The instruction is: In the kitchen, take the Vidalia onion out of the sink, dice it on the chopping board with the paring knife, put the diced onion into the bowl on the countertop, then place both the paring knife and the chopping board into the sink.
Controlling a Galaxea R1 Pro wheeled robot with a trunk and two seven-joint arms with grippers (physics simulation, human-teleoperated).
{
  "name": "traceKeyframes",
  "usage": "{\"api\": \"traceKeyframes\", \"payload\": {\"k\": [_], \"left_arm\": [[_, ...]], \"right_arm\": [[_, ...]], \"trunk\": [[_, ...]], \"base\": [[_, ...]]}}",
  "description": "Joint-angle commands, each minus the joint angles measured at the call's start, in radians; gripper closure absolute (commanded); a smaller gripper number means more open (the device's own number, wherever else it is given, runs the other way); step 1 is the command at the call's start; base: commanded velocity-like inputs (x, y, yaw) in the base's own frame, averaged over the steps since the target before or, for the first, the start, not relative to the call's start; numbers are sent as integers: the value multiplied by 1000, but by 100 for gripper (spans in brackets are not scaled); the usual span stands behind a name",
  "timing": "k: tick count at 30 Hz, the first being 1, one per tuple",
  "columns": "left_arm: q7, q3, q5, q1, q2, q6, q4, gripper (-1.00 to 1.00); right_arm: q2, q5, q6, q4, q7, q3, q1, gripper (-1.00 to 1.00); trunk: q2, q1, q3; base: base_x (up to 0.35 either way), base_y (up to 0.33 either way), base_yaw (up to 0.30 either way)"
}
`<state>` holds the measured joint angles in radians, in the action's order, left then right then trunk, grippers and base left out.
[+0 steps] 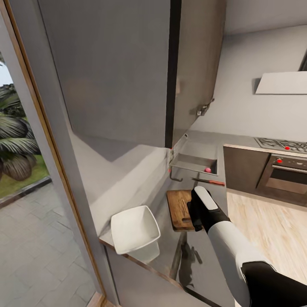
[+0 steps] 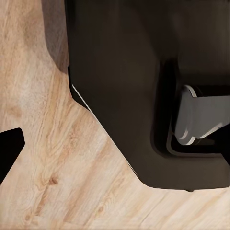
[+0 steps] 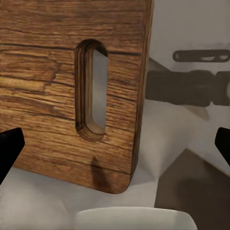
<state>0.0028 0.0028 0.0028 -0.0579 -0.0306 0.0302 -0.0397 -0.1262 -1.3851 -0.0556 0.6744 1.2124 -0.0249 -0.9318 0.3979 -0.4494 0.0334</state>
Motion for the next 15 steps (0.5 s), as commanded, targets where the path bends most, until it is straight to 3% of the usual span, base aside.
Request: {"api": "traceKeyframes", "payload": {"k": [1, 13, 15], "left_arm": [[0, 0, 0, 0, 0, 6, -2, -100], [0, 0, 0, 0, 0, 19, -2, -100], [0, 0, 0, 0, 0, 19, -2, -100]], "right_arm": [[0, -5, -6, 1, 3, -2, -1, -100], [0, -4, -7, 1, 5, -3, -1, -100], [0, 0, -49, 1, 49, -4, -1, -100]], "trunk": [[2, -1, 2], [2, -1, 13], [2, -1, 14]], "base": [[5, 4, 0], [1, 1, 0], [0, 0, 0]]}}
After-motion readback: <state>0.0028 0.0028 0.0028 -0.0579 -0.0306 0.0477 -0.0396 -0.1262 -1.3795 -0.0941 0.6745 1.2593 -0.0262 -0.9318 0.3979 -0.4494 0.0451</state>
